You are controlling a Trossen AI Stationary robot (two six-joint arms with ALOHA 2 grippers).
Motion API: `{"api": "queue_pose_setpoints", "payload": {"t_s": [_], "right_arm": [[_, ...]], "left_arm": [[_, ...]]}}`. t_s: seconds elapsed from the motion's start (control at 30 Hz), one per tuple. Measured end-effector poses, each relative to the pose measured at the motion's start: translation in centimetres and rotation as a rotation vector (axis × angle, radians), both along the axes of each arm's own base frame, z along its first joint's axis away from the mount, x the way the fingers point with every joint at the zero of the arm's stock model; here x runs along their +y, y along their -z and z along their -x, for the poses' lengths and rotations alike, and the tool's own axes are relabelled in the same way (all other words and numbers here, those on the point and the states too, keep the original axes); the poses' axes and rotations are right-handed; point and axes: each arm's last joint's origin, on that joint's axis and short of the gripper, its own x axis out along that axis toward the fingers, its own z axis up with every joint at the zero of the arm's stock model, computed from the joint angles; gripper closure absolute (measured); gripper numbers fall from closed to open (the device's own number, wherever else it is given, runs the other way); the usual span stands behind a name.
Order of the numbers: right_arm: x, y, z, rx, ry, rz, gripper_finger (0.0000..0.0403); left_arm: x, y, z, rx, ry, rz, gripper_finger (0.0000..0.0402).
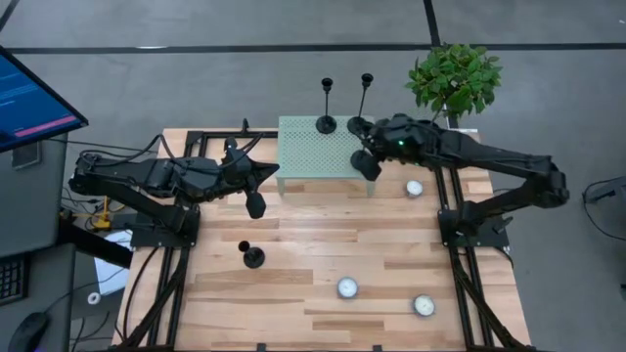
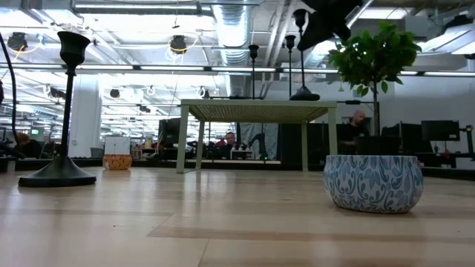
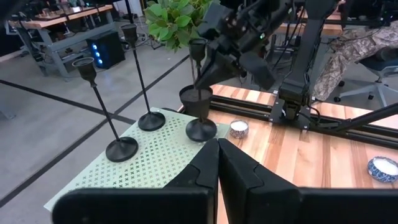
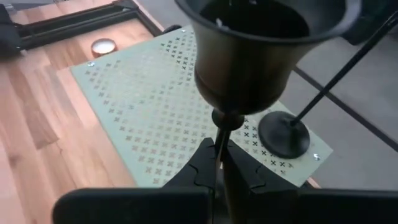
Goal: Pick & Place candle stick holders
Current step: Put the black candle holder on the shelf
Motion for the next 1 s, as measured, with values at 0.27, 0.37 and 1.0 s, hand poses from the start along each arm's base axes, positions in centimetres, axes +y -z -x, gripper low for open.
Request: {"api": "queue_pose_setpoints", "payload": {"t_s": [0.27, 0.37, 1.0], "right_arm": [[-1.0, -0.2, 0.2, -0.012, 0.012, 0.003, 0.0400], [-1.1, -0.1, 0.2, -0.013, -0.001, -0.006, 0.0400], [-1.3, 0.0, -0.2, -0.018, -0.031, 0.002, 0.0399]], "left_arm": [[0.0, 0.0, 0.0, 0.000, 0.000, 0.000, 0.0394], [0.0, 0.0, 0.0, 0.000, 0.000, 0.000, 0.0394], [0.0, -0.1, 0.0, -0.007, 0.000, 0.002, 0.0394]]}}
